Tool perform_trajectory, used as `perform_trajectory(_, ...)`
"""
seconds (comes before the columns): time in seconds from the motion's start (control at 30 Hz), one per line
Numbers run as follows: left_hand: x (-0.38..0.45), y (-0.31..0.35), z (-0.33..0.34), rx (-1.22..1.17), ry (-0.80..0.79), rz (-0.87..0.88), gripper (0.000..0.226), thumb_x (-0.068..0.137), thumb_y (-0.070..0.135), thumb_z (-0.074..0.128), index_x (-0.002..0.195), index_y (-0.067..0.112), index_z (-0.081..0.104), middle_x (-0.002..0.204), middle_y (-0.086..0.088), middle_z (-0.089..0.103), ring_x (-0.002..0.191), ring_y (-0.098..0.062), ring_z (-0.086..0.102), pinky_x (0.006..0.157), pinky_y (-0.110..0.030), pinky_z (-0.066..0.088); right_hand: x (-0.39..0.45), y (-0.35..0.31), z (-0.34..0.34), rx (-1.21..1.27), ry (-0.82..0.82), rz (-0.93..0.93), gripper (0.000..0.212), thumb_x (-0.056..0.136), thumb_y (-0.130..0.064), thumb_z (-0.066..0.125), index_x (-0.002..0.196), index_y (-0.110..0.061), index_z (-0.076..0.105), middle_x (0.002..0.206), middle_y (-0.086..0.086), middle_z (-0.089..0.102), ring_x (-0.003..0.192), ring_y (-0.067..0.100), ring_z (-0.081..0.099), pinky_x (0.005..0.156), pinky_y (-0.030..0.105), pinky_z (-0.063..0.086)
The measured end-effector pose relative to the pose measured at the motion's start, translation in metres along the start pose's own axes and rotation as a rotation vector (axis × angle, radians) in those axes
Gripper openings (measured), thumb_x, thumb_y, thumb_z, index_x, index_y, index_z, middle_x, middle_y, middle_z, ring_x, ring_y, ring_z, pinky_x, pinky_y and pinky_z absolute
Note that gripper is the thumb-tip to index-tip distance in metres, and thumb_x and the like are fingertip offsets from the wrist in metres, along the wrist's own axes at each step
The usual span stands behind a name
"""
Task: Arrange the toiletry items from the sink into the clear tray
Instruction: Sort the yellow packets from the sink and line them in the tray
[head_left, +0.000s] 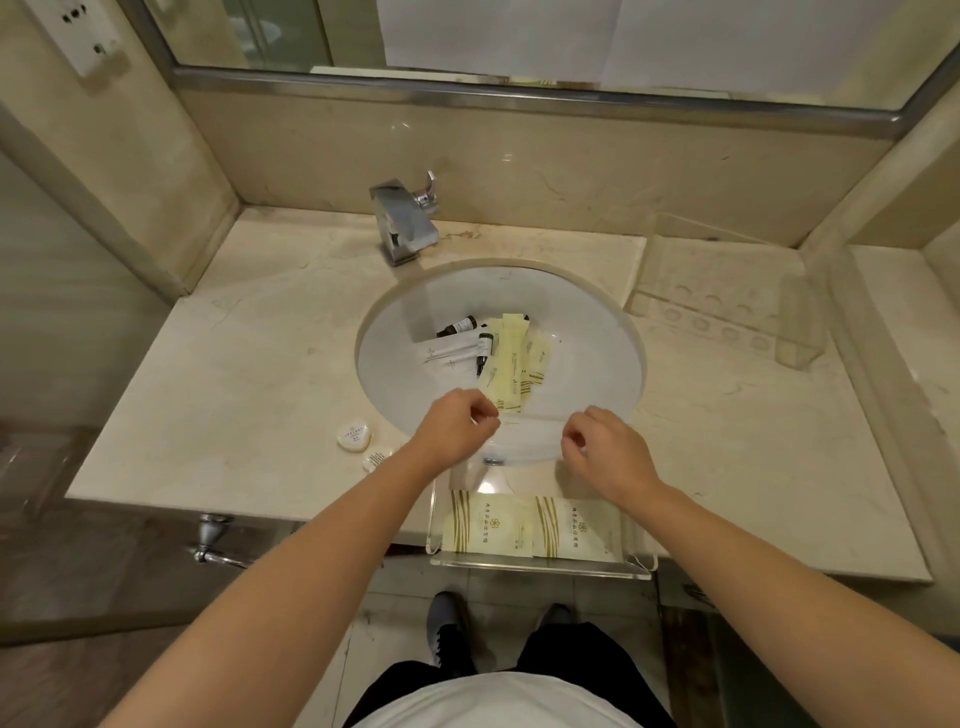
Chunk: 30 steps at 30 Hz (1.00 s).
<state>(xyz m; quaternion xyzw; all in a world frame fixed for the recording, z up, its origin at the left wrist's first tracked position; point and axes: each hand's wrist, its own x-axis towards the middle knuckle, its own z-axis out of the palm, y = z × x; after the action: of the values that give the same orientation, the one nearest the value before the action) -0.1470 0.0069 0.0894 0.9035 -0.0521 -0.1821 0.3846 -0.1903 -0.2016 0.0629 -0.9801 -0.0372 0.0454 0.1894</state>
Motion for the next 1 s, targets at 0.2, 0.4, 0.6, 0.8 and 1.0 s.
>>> perform_trajectory(0.2,0.040,0.002,-0.013,-0.133,0.066,-0.177,0.015,0.088,0.016,0.060,0.100,0.009,0.067,0.093,0.001,0.062,0.089,-0.016,0.056,0.079,-0.027,0.045,0.040,0.001,-0.005,0.091,0.014,0.109,0.015,0.091,-0.018,0.051,0.086,-0.013,0.064,0.085,-0.001,0.060,0.076,0.017,0.055,0.060,0.028,0.042)
perform_trajectory(0.4,0.078,-0.006,-0.012,-0.174,0.069,-0.302,0.004,0.087,0.012,0.058,0.086,0.011,0.061,0.088,0.000,0.060,0.087,-0.018,0.055,0.087,-0.035,0.048,0.086,0.015,0.002,0.291,-0.109,0.323,0.015,0.088,-0.018,0.050,0.078,-0.016,0.061,0.080,-0.001,0.065,0.075,0.021,0.060,0.066,0.035,0.050)
perform_trajectory(0.6,0.126,-0.023,0.002,-0.139,0.002,-0.404,0.040,0.086,0.009,0.053,0.051,0.018,0.037,0.054,0.000,0.038,0.054,-0.017,0.038,0.071,-0.033,0.043,0.130,0.038,0.023,0.543,-0.349,0.516,0.005,0.089,-0.014,0.053,0.085,-0.011,0.055,0.087,0.004,0.057,0.077,0.020,0.053,0.069,0.030,0.044)
perform_trajectory(0.8,0.166,-0.045,0.023,-0.004,-0.173,-0.458,0.042,0.091,0.015,0.052,0.054,0.014,0.033,0.054,-0.001,0.033,0.050,-0.015,0.032,0.069,-0.031,0.040,0.160,0.054,0.049,0.770,-0.453,0.730,0.012,0.094,-0.019,0.053,0.103,-0.013,0.056,0.094,0.002,0.055,0.085,0.024,0.055,0.076,0.034,0.050)
perform_trajectory(1.0,0.184,-0.064,0.035,0.014,-0.351,-0.494,0.015,0.092,0.014,0.049,0.084,0.005,0.057,0.071,-0.003,0.046,0.060,-0.016,0.039,0.056,-0.025,0.034,0.181,0.060,0.067,1.059,-0.450,0.873,0.016,0.096,-0.012,0.050,0.112,-0.014,0.048,0.090,0.006,0.052,0.078,0.024,0.050,0.070,0.035,0.051)
